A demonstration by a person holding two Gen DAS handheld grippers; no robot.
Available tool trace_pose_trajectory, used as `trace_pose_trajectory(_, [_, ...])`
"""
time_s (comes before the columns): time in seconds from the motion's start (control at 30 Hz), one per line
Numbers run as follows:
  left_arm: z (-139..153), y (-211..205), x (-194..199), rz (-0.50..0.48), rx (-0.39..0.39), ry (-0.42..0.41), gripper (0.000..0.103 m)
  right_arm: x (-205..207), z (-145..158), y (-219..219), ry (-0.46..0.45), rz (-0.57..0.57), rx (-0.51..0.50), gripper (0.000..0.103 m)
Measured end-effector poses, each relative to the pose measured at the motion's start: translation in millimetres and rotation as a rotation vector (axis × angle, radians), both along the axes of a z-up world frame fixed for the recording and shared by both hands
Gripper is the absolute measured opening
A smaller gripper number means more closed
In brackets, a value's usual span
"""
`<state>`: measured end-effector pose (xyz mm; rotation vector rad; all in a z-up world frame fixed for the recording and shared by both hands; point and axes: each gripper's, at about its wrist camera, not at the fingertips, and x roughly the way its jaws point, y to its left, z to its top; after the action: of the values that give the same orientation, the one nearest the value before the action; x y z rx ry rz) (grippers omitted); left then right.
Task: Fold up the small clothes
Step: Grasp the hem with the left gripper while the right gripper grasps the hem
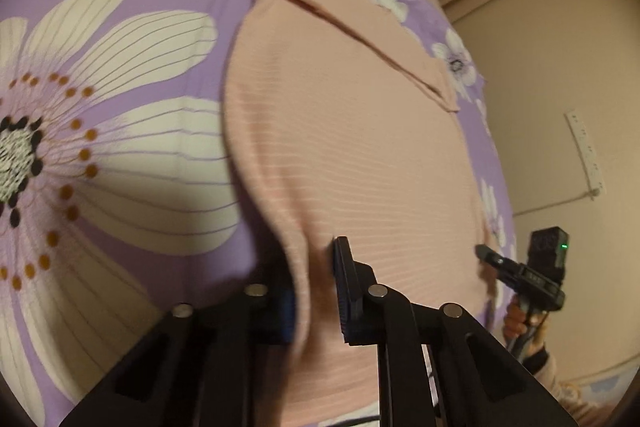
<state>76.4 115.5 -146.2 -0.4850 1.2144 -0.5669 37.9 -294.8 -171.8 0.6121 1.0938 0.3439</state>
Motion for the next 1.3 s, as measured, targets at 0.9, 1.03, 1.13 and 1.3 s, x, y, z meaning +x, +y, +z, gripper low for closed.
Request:
trace_pose_trajectory(0.9, [71,15,-53,-0.053,-0.162,-0.150,0.002,-49,72,7,-0.211,0.074,0.062,0.005])
trace_pose_trajectory(1.03, [77,16,-64,-0.059,-0.143,-0.152,0.002,-67,85,7,-0.224,0.092,0.065,0.005])
trace_pose_trajectory(1.13, [77,14,-69,-0.068,-0.128,-0.149,0.002,-80,93,10,-0.230,0.114,0.062,0.005])
trace_pose_trajectory(1.3, [78,12,-70,-0.083,-0.113,-0.136,0.002,-92,106,18,-0.256,0.164,0.052,0.006])
